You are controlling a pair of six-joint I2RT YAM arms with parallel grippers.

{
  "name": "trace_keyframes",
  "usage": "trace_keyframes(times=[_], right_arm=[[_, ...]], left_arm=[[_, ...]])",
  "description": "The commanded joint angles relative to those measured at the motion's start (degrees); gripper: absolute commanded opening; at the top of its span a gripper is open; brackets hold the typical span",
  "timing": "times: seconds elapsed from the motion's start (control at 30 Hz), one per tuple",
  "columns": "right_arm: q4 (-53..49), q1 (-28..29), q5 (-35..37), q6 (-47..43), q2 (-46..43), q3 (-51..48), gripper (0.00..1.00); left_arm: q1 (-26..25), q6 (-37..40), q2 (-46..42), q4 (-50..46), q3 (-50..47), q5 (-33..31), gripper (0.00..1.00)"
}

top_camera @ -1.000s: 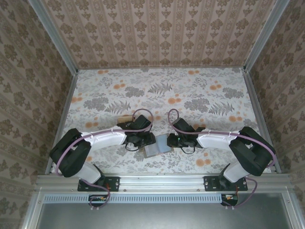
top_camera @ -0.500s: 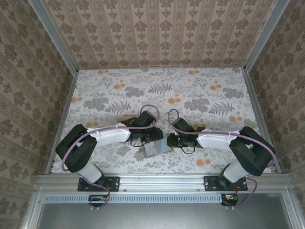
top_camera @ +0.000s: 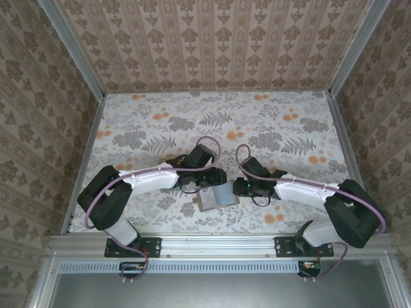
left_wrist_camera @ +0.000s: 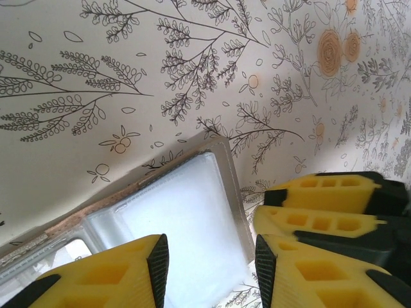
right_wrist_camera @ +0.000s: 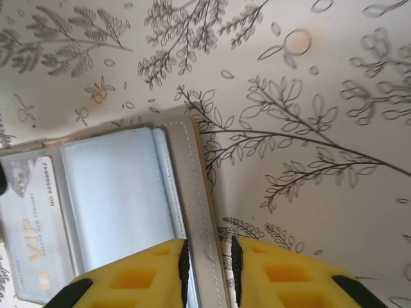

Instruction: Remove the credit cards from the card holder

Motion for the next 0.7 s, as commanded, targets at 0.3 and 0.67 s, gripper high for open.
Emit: trace_keyframes(times=[0.3, 0.67], right_arm=[[-2.22, -0.4, -2.89, -4.19, -5.55, 1.94, 0.3], [3.13, 5.13, -11.96, -4.03, 4.88, 7.98, 0.21]], left_arm=[[1.39, 0.09, -7.36, -3.94, -4.35, -5.43, 0.32], [2.63, -2.72, -11.92, -5.49, -14.46, -7.63, 0.09]])
